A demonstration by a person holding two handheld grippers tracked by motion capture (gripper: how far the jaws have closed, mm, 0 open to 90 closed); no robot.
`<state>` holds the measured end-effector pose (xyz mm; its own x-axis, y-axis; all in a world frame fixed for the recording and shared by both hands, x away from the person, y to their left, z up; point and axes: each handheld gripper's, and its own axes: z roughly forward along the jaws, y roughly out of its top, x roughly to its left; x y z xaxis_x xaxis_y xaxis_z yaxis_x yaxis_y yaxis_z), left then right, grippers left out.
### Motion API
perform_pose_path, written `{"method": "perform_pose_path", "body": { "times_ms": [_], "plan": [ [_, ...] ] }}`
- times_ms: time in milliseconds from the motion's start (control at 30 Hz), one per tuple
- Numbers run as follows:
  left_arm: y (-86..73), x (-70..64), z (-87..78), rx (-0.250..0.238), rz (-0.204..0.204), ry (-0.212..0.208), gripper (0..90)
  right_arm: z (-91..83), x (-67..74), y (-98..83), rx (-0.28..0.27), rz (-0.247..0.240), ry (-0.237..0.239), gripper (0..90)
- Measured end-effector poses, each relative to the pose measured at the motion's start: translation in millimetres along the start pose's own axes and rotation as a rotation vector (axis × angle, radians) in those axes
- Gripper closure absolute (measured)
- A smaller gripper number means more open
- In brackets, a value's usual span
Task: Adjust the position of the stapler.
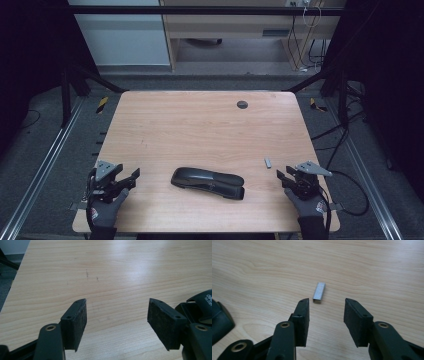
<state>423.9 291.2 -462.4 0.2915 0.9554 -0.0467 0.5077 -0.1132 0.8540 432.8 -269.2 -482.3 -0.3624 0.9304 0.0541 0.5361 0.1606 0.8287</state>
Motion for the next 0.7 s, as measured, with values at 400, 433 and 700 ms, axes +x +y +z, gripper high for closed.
{"method": "perform_pose_path", "body": {
  "times_ms": [400, 433, 700],
  "plan": [
    [6.2, -12.9, -8.7, -0.006, 0.053, -0.031, 41.1, 0.4, 26.8, 5.0, -0.010, -0.047, 0.073, 66.1],
    [7.2, -13.3, -9.8, -0.013, 0.056, -0.032, 44.8, -0.7, 31.2, 6.1, -0.012, -0.051, 0.088, 68.8],
    [10.7, -18.6, -14.2, -0.040, 0.066, -0.032, 65.0, -4.0, 45.8, 7.0, -0.009, -0.077, 0.152, 83.0]
  ]
}}
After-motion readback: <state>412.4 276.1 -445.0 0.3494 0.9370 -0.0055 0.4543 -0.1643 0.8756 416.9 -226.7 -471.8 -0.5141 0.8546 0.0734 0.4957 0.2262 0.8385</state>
